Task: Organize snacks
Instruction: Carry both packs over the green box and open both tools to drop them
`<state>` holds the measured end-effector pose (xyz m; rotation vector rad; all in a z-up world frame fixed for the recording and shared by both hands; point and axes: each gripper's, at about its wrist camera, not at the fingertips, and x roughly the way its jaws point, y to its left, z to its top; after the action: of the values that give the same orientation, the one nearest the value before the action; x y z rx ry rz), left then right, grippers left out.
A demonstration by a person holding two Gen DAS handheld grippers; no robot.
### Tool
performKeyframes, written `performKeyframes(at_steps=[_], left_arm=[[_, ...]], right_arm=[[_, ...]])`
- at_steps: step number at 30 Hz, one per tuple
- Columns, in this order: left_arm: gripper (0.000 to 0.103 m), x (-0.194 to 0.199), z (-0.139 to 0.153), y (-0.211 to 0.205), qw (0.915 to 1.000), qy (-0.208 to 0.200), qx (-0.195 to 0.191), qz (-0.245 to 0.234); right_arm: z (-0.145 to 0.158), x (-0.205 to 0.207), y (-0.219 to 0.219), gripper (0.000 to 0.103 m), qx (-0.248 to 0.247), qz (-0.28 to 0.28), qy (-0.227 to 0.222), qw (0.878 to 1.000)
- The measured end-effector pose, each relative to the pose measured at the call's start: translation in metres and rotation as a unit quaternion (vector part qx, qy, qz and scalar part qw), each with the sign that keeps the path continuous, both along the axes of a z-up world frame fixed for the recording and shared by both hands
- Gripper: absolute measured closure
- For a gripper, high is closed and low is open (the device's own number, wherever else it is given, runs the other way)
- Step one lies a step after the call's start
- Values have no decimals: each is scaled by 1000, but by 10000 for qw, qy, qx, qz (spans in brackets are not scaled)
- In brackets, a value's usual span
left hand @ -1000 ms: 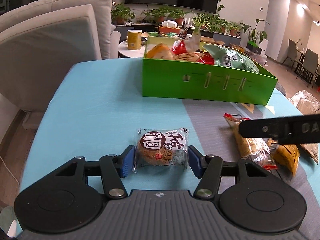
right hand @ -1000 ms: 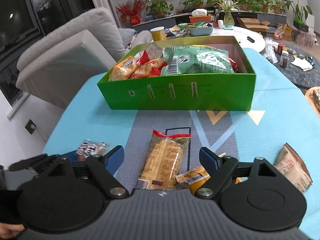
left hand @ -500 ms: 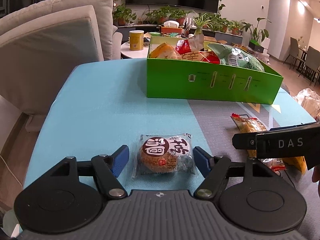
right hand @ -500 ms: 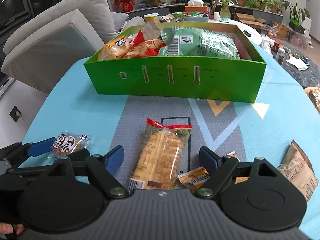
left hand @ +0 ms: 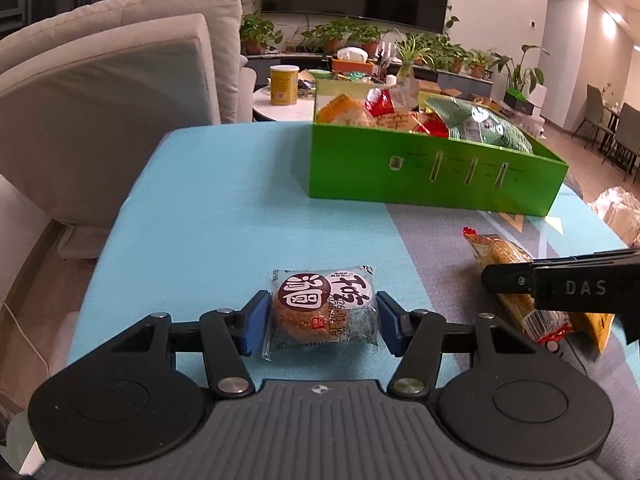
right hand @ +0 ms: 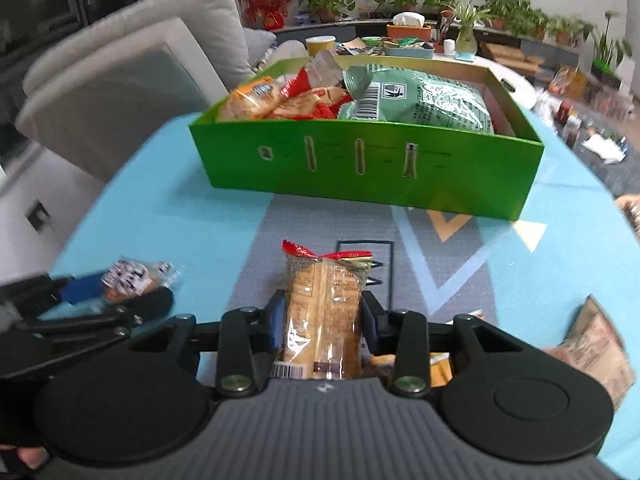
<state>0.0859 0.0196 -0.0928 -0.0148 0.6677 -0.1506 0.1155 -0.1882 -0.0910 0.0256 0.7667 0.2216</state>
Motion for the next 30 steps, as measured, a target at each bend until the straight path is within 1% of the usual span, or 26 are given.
performKeyframes(at_steps=[9, 14, 18, 24, 28, 30], left_arm=[[50, -12, 25, -4, 9994, -298, -159, 22], [50, -21, 44, -9, 9983, -547, -214, -60], [50, -24, 63, -19, 9965, -789, -169, -203], [50, -11, 89, -38, 9934, -1049, -83, -449], [50, 8, 105, -50, 9919, -1135, -94, -559], [50, 19, 111, -57, 9911, -1194, -29, -582]], right_arm=[[28, -19, -8, 53, 308, 2, -457, 9985], [45, -25, -17, 53, 415, -12, -744, 9964], [61, -22, -28, 53, 575, 3, -905, 9942], [90, -8, -46, 53, 602, -73, -1199, 9909], [104, 9, -60, 53, 732, -116, -1278, 9890], [108, 20, -64, 53, 742, -146, -1293, 9887]])
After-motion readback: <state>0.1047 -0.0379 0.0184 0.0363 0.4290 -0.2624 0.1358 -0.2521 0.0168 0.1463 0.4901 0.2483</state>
